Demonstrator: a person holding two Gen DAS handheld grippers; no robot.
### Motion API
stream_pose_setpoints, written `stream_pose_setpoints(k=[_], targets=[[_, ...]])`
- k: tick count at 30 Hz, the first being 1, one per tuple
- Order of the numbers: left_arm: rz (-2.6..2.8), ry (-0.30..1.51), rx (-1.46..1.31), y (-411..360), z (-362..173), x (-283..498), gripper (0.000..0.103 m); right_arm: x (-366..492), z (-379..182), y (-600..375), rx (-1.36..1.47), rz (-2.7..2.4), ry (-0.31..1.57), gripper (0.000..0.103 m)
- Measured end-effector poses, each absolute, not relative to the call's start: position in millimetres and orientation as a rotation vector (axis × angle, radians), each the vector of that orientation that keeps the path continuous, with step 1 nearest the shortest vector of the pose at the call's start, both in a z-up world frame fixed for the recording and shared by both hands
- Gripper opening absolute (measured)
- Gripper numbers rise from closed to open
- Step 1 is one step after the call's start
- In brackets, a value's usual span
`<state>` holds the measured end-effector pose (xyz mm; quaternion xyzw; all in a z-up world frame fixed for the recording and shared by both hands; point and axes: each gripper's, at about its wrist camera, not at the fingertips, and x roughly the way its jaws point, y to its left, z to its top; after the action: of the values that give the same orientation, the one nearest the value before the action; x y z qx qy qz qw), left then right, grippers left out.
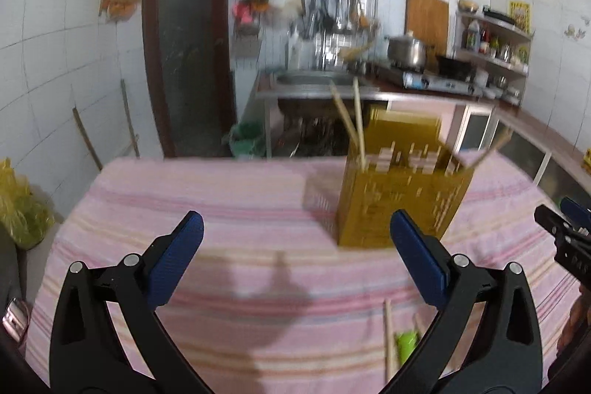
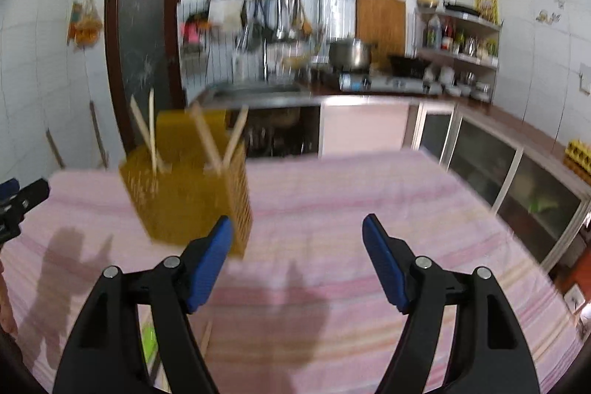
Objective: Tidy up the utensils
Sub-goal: 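Move the left tool back to the table while the right gripper closes on a chopstick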
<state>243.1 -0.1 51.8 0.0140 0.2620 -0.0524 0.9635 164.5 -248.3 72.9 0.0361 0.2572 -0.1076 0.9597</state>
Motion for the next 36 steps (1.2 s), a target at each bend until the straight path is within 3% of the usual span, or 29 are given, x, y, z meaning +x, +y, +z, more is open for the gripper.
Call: stream_pose_setpoints(k=[11,23,25,27,28,30,33,36], targets=[[-0.091,0.684,0.048,-7.4,-20.5,247.0,0.098,156.6,-0.2,-224.2,0.113,-0.196,0.696,0.072],[-0.074,0.784,0.063,-13.7,-50.0,262.0,0.098,174.8,-26.7,-188.8,0.056,-0.149,0.841,0.071],[-0.074,0.799,0.061,-14.9,-53.4,263.7,0.098,177.1,-29.2,-183.1,0.040,-0.149,0.863,0.063],[-0.078,0.809,0.056,-14.4,-55.0,265.0,0.098,177.9,-33.9,-177.9,0.053,-0.126,0.891,0.045],[-0.080,0.811,0.054,-13.9,-55.2,265.1,0.098,177.4,-34.0,-175.7,0.052,-0.127,0.892,0.043],[-0.089,0.817,0.049,-14.6,-55.6,264.7,0.098,176.9,-33.1,-172.3,0.051,-0.112,0.893,0.027],[-0.104,0.824,0.045,-18.6,-55.3,264.7,0.098,176.1,-32.6,-175.0,0.079,-0.095,0.893,0.011],[-0.122,0.837,0.045,-25.6,-55.0,262.6,0.098,174.2,-32.4,-181.9,0.100,-0.078,0.892,0.011]])
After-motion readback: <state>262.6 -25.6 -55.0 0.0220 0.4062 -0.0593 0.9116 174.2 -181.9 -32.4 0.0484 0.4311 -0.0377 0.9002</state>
